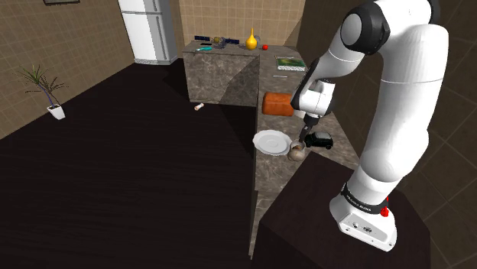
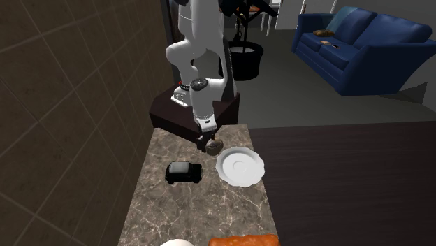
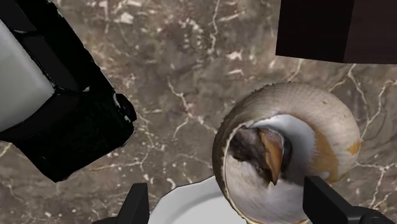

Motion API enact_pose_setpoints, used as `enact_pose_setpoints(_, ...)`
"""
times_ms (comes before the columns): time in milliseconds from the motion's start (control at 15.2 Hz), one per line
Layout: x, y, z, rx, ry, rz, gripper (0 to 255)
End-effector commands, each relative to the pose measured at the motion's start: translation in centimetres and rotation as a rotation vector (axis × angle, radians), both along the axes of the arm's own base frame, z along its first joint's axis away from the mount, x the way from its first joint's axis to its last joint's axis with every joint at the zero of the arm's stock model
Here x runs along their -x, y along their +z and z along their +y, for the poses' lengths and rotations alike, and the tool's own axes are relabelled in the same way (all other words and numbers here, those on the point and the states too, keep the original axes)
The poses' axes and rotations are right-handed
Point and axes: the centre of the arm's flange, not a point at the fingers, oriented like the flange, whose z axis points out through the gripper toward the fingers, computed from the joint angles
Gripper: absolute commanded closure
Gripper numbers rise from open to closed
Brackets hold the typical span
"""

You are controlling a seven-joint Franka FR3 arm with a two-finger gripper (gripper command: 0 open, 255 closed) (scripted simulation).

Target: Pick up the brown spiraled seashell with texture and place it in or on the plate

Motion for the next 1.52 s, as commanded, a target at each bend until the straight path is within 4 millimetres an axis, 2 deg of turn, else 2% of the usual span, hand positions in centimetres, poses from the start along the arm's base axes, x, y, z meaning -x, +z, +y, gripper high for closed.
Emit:
enact_pose_setpoints(0,-0.1,-1.1,0.0,0.0,-0.001,-0.001,0)
enact_pose_setpoints(198,-0.2,-2.5,0.0,0.0,-0.001,-0.001,0)
enact_pose_setpoints(726,-0.2,-2.5,0.0,0.0,-0.001,-0.001,0)
enact_pose_setpoints(792,-0.2,-2.5,0.0,0.0,-0.001,-0.001,255)
enact_pose_setpoints(1386,-0.2,-2.5,0.0,0.0,-0.001,-0.001,255)
enact_pose_setpoints(1452,-0.2,-2.0,0.0,0.0,-0.001,-0.001,255)
